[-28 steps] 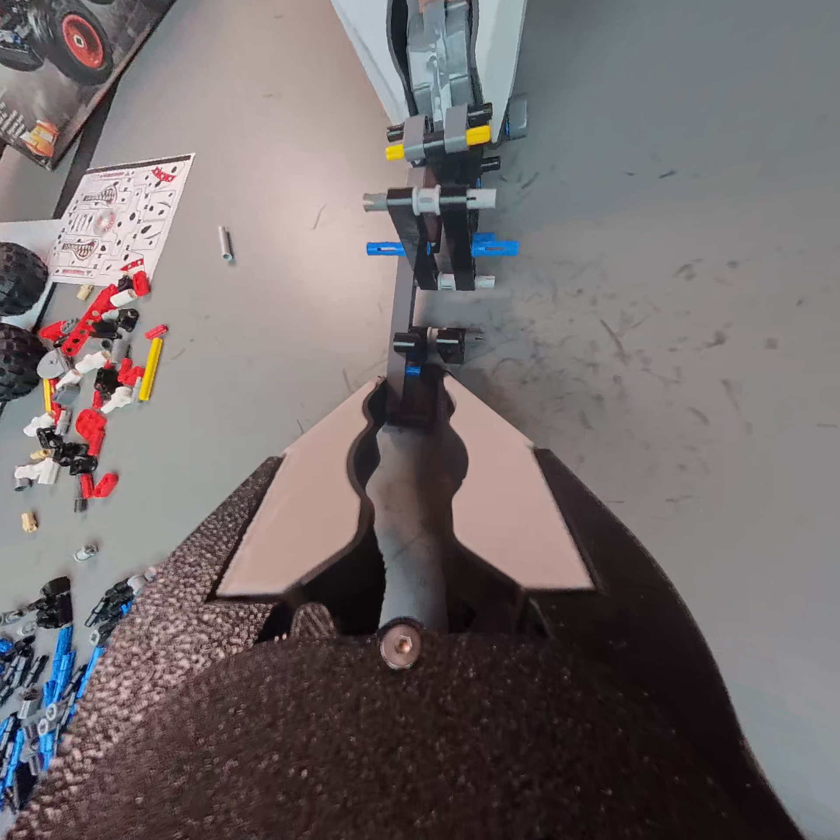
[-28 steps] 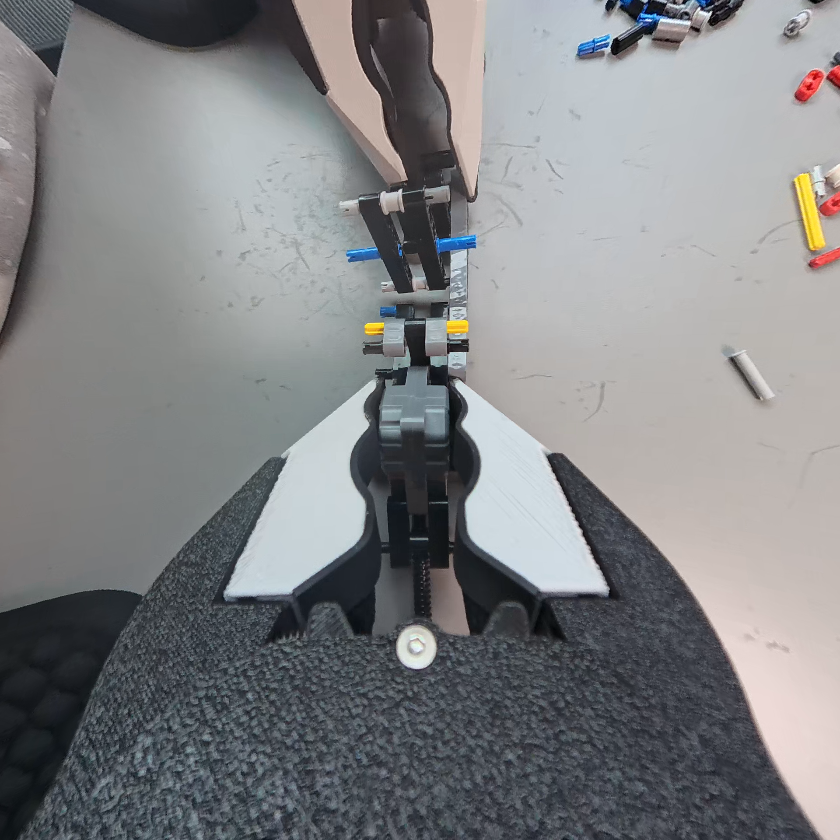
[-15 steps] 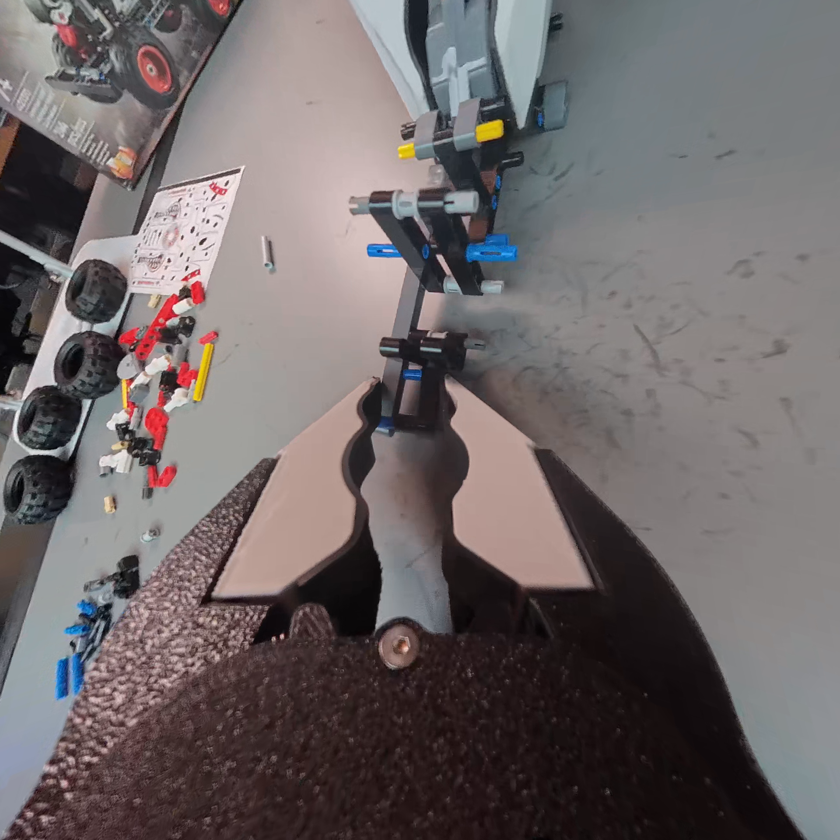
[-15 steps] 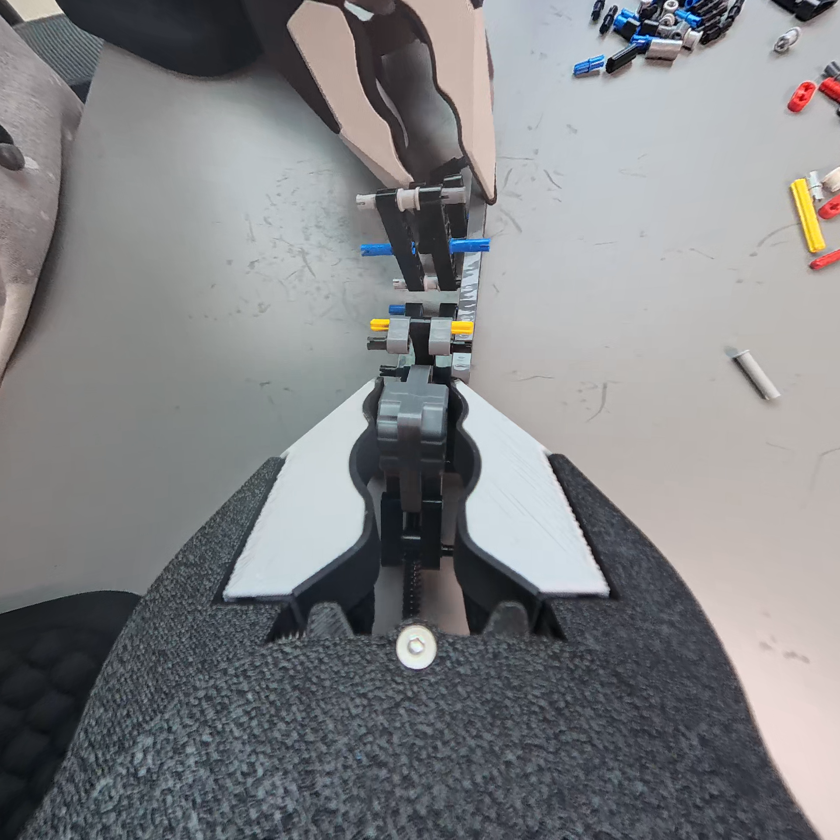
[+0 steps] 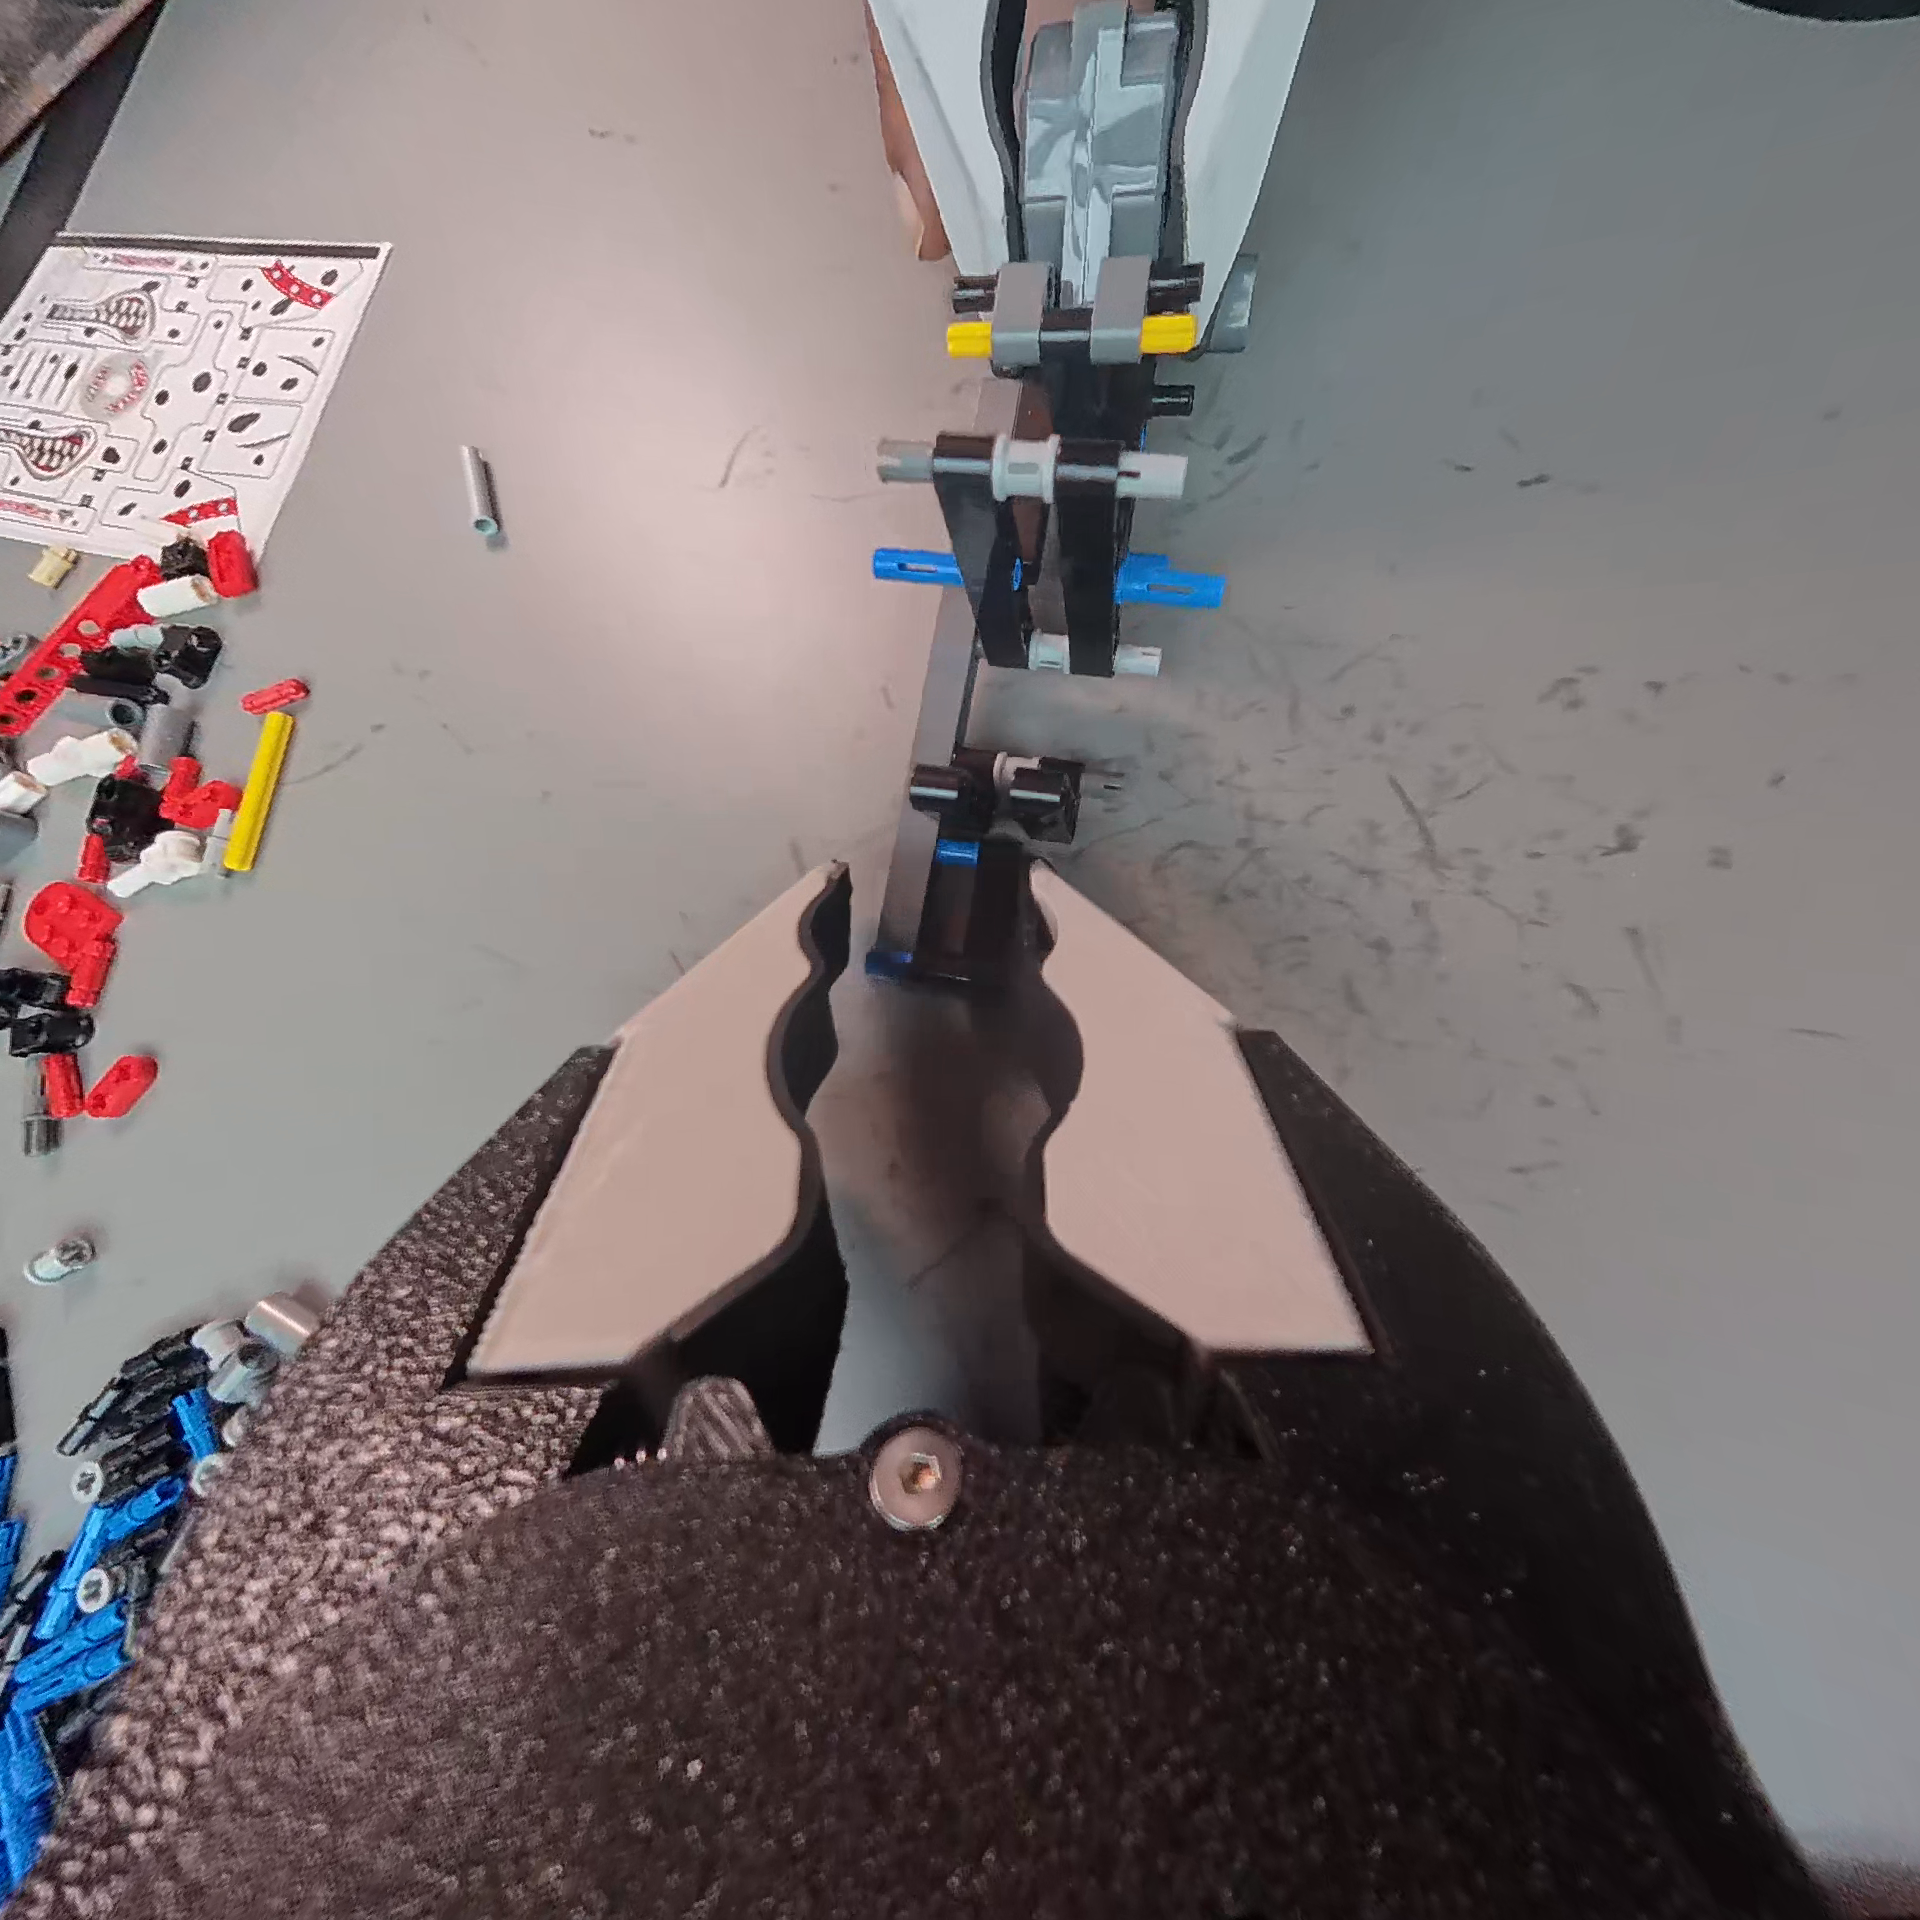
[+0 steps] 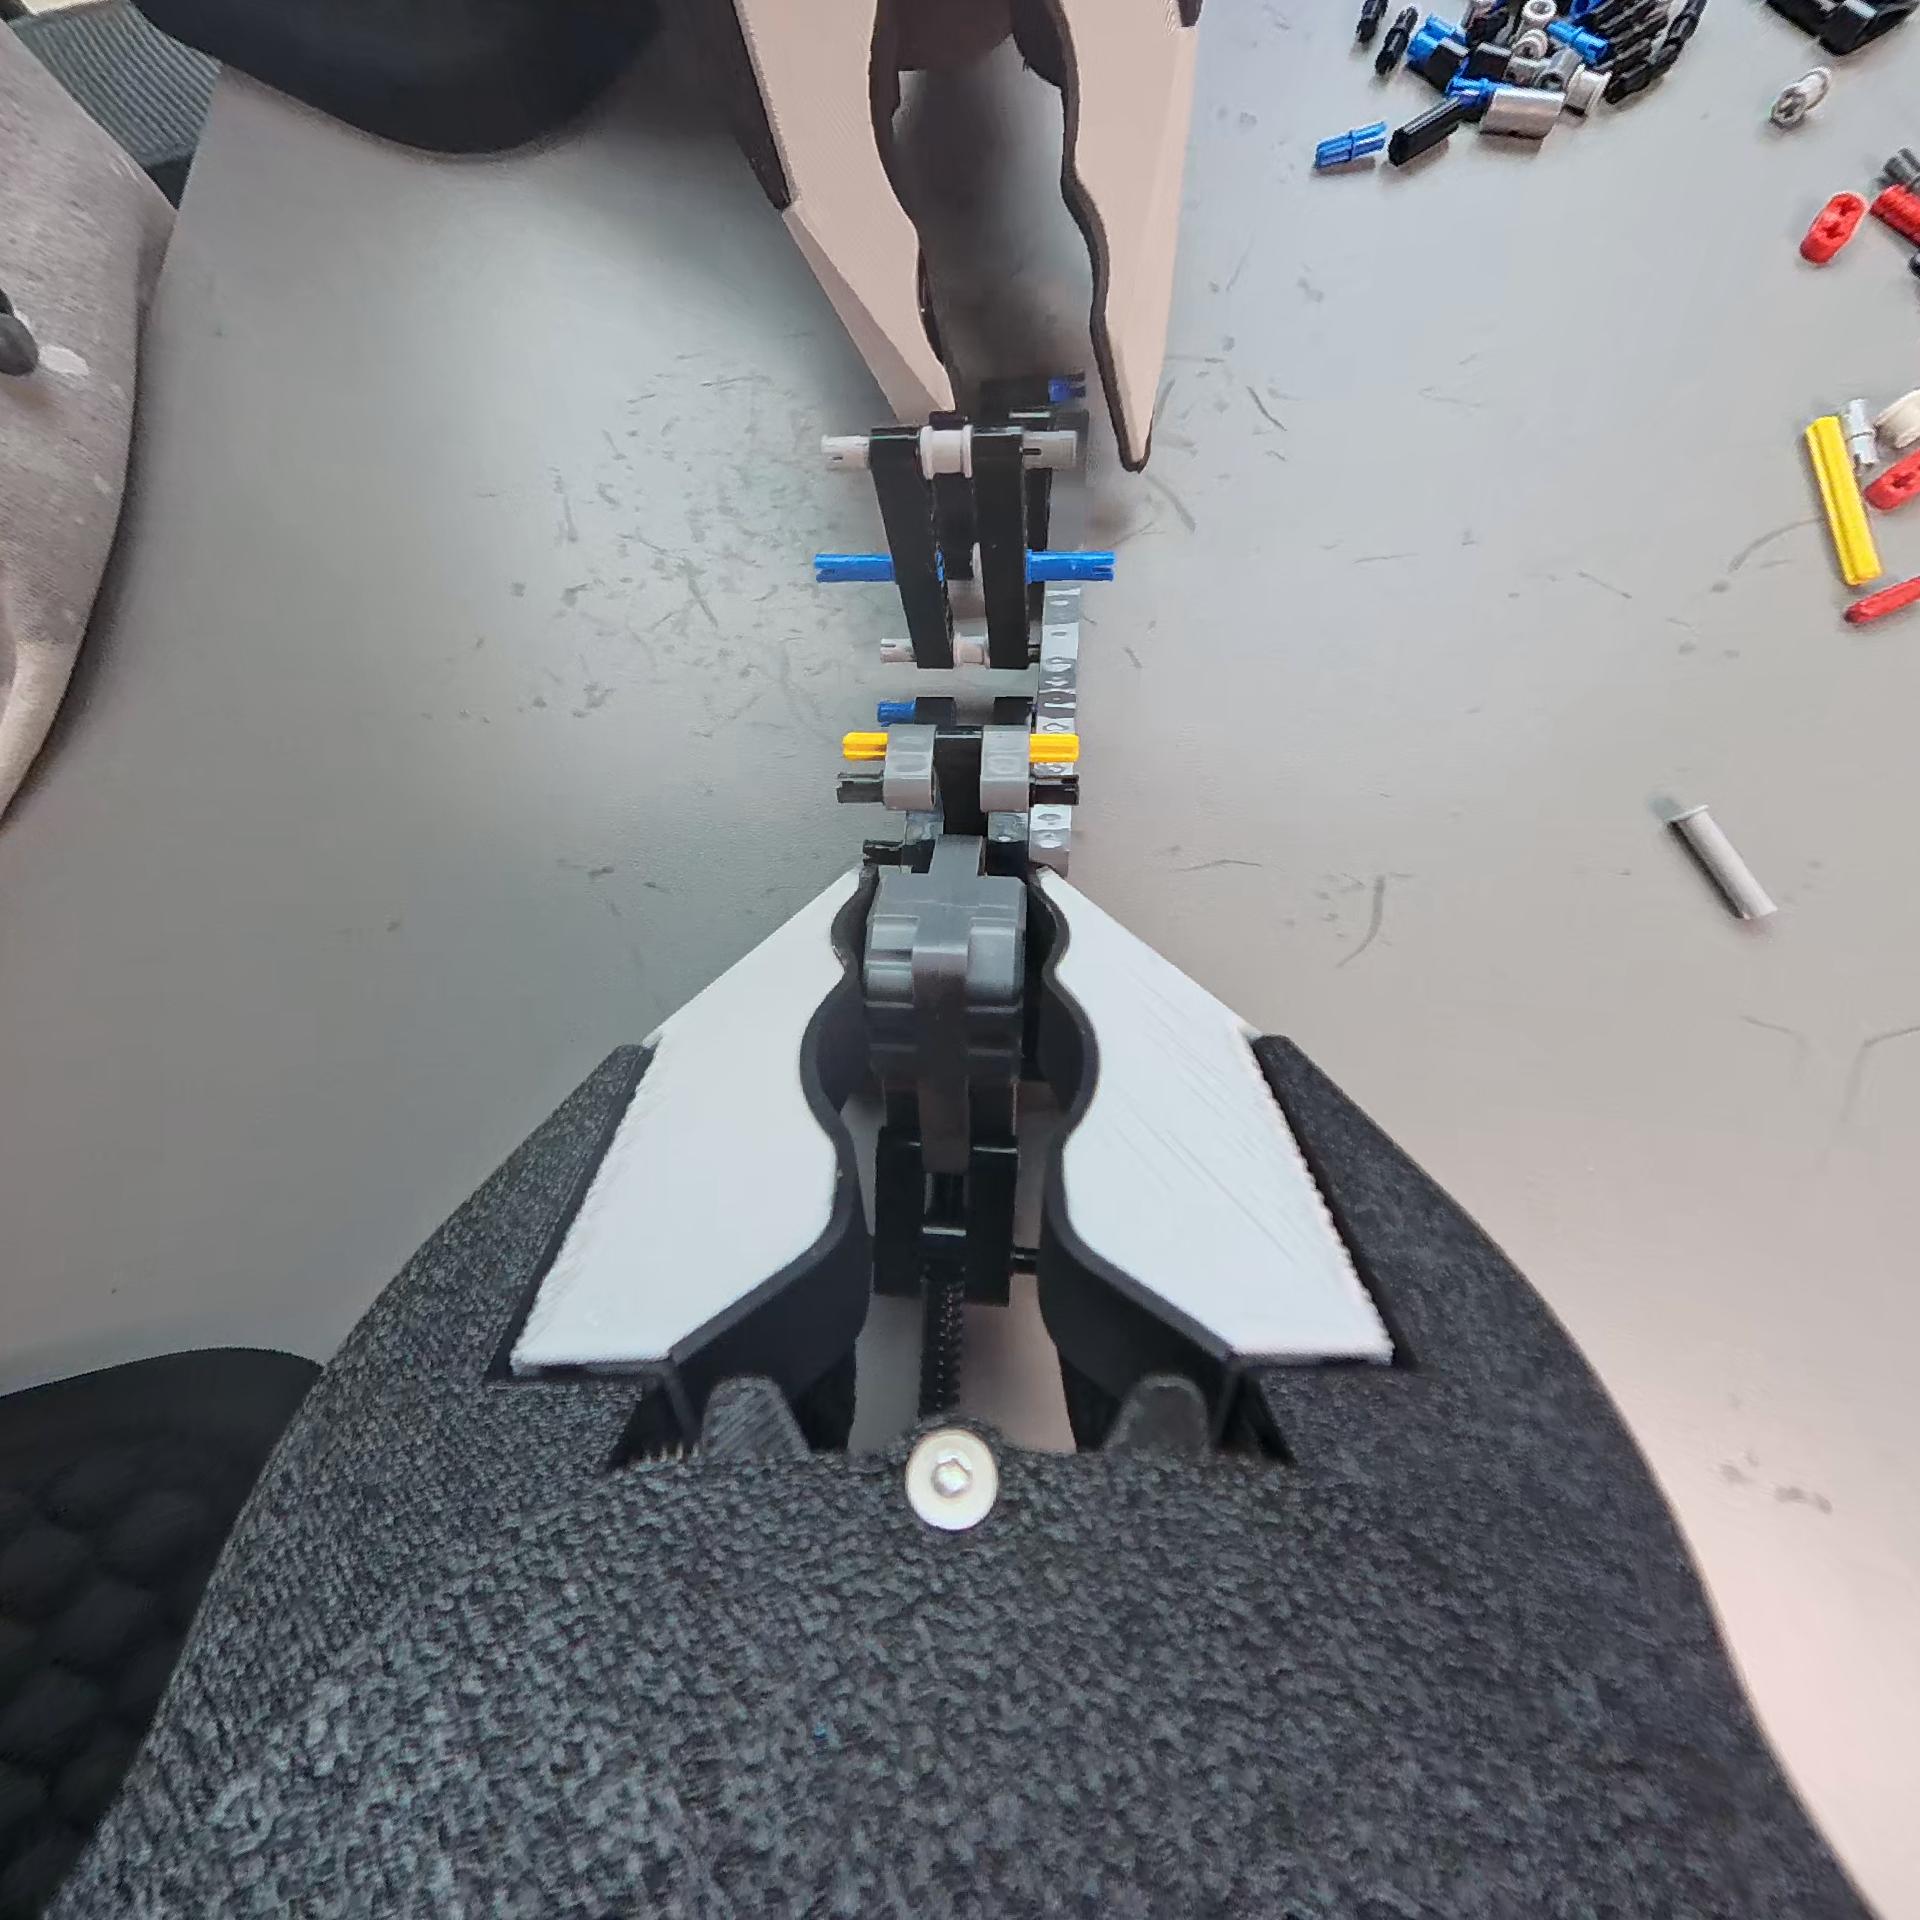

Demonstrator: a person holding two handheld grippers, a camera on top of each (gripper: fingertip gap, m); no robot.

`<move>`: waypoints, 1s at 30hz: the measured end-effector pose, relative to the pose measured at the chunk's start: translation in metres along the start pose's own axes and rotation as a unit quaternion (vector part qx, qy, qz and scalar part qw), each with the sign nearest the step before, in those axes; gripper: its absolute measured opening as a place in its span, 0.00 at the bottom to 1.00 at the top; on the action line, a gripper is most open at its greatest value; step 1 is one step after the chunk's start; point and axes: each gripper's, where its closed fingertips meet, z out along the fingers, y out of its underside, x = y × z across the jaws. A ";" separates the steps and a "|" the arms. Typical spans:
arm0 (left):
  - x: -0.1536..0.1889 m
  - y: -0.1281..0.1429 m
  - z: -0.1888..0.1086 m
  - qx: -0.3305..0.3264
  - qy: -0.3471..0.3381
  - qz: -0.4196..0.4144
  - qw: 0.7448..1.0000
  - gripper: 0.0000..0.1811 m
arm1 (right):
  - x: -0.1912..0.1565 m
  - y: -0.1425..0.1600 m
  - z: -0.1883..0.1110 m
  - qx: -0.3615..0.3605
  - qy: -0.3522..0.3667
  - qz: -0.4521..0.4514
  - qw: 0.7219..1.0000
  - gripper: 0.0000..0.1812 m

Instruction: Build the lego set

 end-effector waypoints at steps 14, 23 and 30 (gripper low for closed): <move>0.012 0.005 -0.005 -0.042 0.026 -0.097 0.994 0.17 | 0.046 -0.005 0.001 -0.120 0.034 -0.101 0.987 0.29; 0.056 -0.009 -0.010 -0.013 0.044 -0.204 0.978 0.31 | 0.037 -0.006 -0.035 -0.060 0.222 -0.040 0.972 0.27; 0.123 -0.041 0.002 -0.003 0.134 -0.153 0.979 0.34 | -0.076 0.004 -0.013 -0.050 0.170 0.064 0.982 0.26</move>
